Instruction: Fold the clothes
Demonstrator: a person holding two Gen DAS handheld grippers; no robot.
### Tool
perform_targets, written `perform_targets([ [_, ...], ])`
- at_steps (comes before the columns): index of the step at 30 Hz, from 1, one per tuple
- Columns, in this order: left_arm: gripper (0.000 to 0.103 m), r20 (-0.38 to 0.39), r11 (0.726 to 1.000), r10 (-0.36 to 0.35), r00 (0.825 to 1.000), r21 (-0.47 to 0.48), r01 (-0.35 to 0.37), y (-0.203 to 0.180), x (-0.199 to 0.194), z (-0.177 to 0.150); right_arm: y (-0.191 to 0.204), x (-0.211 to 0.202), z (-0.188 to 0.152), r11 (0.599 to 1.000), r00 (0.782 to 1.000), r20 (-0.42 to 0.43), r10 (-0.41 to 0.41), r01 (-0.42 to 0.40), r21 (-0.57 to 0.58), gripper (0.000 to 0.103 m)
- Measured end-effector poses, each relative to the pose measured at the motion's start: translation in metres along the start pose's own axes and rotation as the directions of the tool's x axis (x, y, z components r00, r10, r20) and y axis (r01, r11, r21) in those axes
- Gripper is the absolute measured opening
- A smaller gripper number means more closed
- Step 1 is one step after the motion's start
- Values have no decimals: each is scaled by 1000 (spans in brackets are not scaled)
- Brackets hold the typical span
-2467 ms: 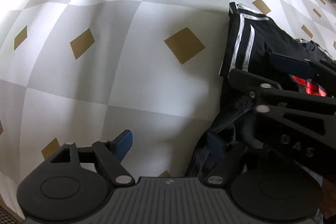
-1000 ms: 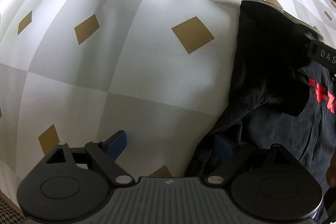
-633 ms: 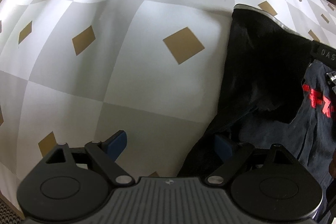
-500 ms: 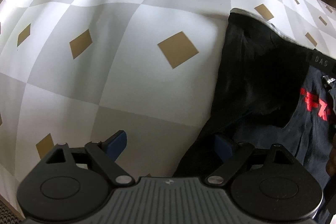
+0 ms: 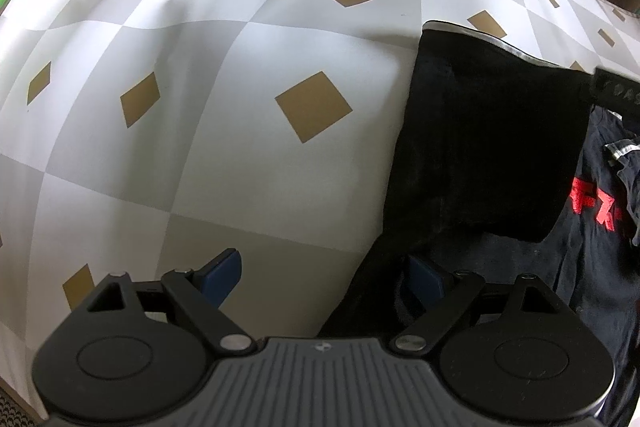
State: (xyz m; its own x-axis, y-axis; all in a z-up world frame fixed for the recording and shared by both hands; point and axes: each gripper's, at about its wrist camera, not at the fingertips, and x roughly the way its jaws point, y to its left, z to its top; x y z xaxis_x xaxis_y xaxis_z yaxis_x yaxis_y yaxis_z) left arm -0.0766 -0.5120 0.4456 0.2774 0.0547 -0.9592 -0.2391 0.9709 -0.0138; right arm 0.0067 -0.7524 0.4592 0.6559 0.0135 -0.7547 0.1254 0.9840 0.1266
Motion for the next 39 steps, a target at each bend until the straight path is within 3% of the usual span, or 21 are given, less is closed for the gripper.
perform_targets([
  [2,88,0,1000,-1,1000,-1,1,-2,0,0,-5,-3,3,999,1000,1,25,-25,29,71],
  [5,88,4,1000,-3,1000,4,3,-5,-1,0,1,-7,3,999,1000,19,-19,20,-49,72],
  [8,88,7,1000,-2,1000,3,2,-7,-2,1,0,-10,2,997,998,26,-58,59,-56,74],
  [10,88,6,1000,-1,1000,-1,1,-8,-1,1,-12,-5,3,996,996,-29,85,-84,34,74],
  [12,88,6,1000,1,1000,1,-1,-9,-1,1,-12,7,2,986,976,-142,165,-161,42,75],
  [13,88,5,1000,2,1000,2,-2,-10,-1,1,-7,12,-1,990,973,-182,140,-142,2,75],
  [16,88,3,1000,1,1000,4,-1,-11,0,1,1,16,-10,992,984,-179,13,-35,-123,75],
  [19,88,8,1000,2,1000,6,-2,-10,0,1,-8,11,-7,996,986,-166,2,-17,-90,75],
  [24,88,21,1000,-3,1000,-21,3,-8,-1,4,-17,-8,1,994,996,-41,-82,79,-75,75],
  [27,88,22,1000,3,1000,-21,-2,-10,0,4,-19,-13,2,999,1000,-6,-6,6,-36,75],
  [29,88,21,1000,1,1000,-15,-1,-12,0,4,-14,-12,0,997,997,-28,77,-78,-28,75],
  [31,88,21,1000,3,1000,-4,-3,-14,1,3,-6,-6,-4,992,991,-74,111,-114,-47,74],
  [36,88,15,1000,16,1000,8,-16,-14,4,3,10,13,-18,987,988,-154,13,-37,-158,74],
  [39,88,4,1000,20,1000,1,-20,-13,7,3,14,17,-29,982,990,-142,-24,-3,-191,76],
])
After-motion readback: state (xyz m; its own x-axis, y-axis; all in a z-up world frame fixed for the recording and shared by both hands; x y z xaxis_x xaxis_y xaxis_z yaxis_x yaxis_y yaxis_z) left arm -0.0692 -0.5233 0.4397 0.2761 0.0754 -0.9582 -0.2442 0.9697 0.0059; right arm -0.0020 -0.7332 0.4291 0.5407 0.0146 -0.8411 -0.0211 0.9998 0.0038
